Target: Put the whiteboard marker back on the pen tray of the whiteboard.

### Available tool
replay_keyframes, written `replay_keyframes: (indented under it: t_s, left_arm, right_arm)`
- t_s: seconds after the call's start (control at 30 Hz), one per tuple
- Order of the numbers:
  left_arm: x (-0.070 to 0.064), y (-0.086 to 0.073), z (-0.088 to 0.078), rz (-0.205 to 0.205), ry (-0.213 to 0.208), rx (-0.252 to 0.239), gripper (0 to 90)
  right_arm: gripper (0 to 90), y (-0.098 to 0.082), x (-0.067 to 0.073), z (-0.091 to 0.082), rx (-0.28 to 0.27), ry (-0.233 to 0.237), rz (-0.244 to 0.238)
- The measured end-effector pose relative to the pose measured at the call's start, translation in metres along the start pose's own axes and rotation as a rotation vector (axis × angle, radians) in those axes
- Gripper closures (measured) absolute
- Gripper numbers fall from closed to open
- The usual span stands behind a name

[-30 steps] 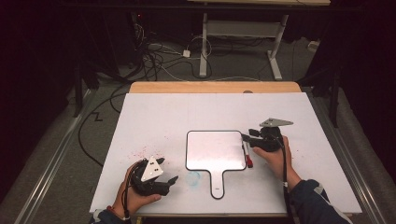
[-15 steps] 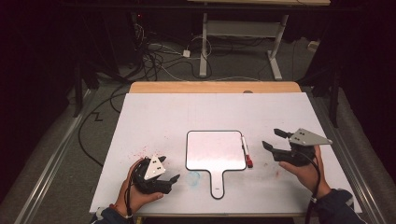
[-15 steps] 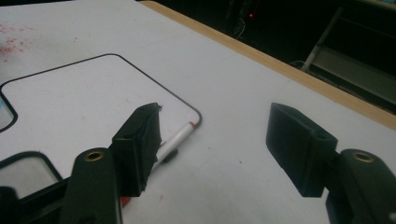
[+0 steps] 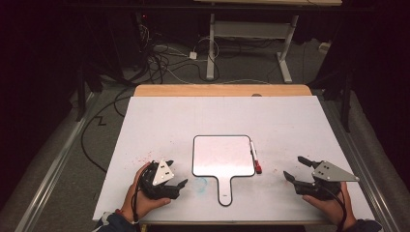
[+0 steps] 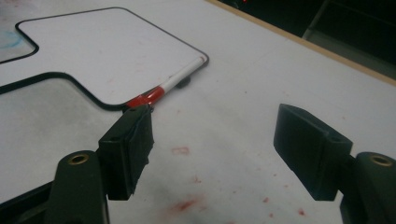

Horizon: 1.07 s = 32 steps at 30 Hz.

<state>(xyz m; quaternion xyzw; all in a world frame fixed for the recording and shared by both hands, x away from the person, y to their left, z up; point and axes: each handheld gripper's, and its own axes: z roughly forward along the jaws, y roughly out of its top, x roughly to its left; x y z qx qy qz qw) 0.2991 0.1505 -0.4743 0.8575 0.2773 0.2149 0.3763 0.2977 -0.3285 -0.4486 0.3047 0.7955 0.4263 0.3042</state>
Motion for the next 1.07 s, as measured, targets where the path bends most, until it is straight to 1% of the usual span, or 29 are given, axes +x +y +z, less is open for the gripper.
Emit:
replay_keyframes:
  t_s: [0.1,0.13,0.3,0.37,0.43,0.7,0.83,0.9,1.07]
  left_arm:
    - [0.001,0.0,0.0,-0.001,-0.001,0.0,20.4]
    - [0.001,0.0,0.001,-0.001,0.0,0.002,20.4]
    - [0.002,0.0,0.002,-0.002,0.002,0.004,20.4]
    - [0.001,0.0,0.002,-0.001,0.002,0.006,20.4]
    - [0.001,-0.001,0.002,-0.003,0.002,0.007,20.4]
    - [0.003,-0.002,0.003,-0.012,-0.001,0.012,20.4]
    - [0.005,-0.004,0.002,-0.019,0.003,0.013,20.4]
    - [0.005,-0.004,0.002,-0.025,0.006,0.012,20.4]
    - [0.006,-0.003,0.003,-0.026,0.014,0.017,20.4]
  right_arm:
    - [27.7,-0.002,0.002,0.001,0.006,-0.01,0.003]
    - [27.6,-0.001,0.001,0.001,0.003,-0.004,0.003]
    - [27.2,-0.001,0.0,0.004,0.004,-0.018,0.012]
    - [27.2,-0.001,0.0,0.004,0.007,-0.021,0.005]
    - [27.2,-0.001,-0.001,0.004,-0.002,-0.019,0.002]
    - [27.6,0.0,0.0,0.009,0.011,-0.026,-0.009]
    - [27.6,0.0,0.0,0.013,0.012,-0.023,-0.006]
    - [27.4,0.001,0.0,0.015,0.012,-0.02,-0.012]
    - [27.6,-0.001,0.001,0.02,0.041,-0.013,-0.037]
